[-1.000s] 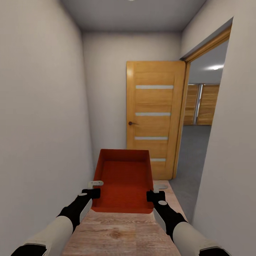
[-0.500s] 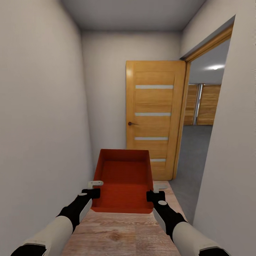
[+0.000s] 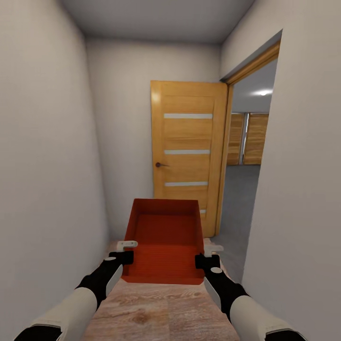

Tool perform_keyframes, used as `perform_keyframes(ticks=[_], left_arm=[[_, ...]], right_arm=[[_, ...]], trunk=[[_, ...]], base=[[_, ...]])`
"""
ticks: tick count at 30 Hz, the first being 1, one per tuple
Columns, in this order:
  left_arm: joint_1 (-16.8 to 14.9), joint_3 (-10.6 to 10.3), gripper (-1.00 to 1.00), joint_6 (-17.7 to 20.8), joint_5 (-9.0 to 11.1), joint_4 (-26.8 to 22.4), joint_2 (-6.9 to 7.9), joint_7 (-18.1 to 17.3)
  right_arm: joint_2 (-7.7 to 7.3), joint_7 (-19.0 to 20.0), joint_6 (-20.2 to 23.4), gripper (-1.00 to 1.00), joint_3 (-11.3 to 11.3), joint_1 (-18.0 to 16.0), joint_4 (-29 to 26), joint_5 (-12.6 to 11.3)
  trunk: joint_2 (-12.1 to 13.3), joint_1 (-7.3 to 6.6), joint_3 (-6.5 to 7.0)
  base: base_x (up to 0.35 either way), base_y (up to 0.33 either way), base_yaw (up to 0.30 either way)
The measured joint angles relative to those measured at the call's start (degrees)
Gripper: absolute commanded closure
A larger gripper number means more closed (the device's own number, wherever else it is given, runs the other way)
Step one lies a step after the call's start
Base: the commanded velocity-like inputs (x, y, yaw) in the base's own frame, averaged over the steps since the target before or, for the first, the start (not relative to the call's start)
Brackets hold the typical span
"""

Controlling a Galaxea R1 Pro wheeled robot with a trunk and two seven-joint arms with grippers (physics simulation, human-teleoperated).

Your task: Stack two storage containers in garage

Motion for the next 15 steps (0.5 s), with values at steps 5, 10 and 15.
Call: perform_keyframes(ticks=[5,10,15], left_arm=[[-0.01,0.09,1.00,-0.22,0.01,0.19,-0.07,0.03],[-0.01,0.08,1.00,-0.31,0.07,0.25,-0.06,0.03],[-0.01,0.10,1.00,-0.38,0.08,0.26,-0.06,0.03]], right_arm=[[-0.06,0.03,-0.01,1.00,0.08,0.01,0.00,-0.02],[-0.06,0.02,-0.01,1.00,0.12,0.01,0.00,-0.03],[-0.06,0.01,-0.03,1.00,0.15,-0.01,0.00,-0.04]], trunk=[[0.00,-0.02,0.00],[0.00,-0.03,0.00],[0.00,-0.03,0.00]], base=[[0.139,0.132,-0.247],[0.219,0.229,-0.247],[0.227,0.238,-0.247]])
